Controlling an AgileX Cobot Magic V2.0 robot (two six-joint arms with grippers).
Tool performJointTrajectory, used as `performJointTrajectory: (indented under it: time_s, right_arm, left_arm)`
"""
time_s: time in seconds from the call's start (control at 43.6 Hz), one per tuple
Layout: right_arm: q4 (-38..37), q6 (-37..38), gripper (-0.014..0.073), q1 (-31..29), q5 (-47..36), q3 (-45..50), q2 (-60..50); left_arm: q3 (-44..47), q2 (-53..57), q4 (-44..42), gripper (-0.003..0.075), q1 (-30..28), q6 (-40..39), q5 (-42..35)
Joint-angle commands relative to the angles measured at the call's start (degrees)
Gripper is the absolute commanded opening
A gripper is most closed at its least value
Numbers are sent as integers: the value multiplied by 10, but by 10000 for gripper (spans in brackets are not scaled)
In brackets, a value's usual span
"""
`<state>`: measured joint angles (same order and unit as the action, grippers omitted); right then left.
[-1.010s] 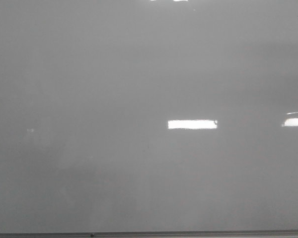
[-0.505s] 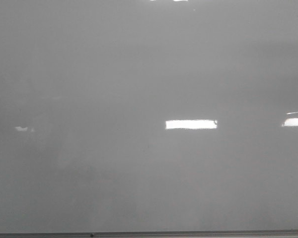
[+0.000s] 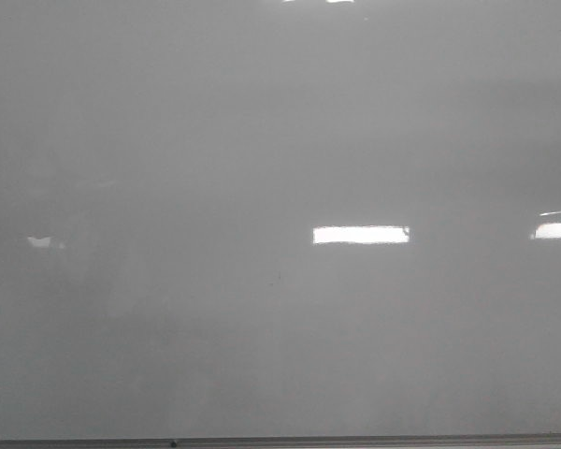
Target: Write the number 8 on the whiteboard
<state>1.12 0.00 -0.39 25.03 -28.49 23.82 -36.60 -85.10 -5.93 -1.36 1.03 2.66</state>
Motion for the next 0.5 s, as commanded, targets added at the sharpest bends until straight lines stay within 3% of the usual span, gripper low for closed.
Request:
performJointTrajectory:
  time_s: [0.0, 0.138, 0.298, 0.482]
  right_arm:
    - [-4, 0, 550, 0, -47, -16, 7]
    - [-4, 0, 550, 0, -47, -16, 7]
    - [-4, 0, 550, 0, -44, -16, 7]
    - [3, 0, 550, 8, 3, -41, 36]
  left_arm:
    - [-16, 18, 0, 37, -2, -2, -16]
    - [-17, 49, 4, -13, -2, -2, 39]
    - [-37, 103, 24, -14, -2, -2, 141]
    - [-81, 156, 27, -14, 42, 3, 267]
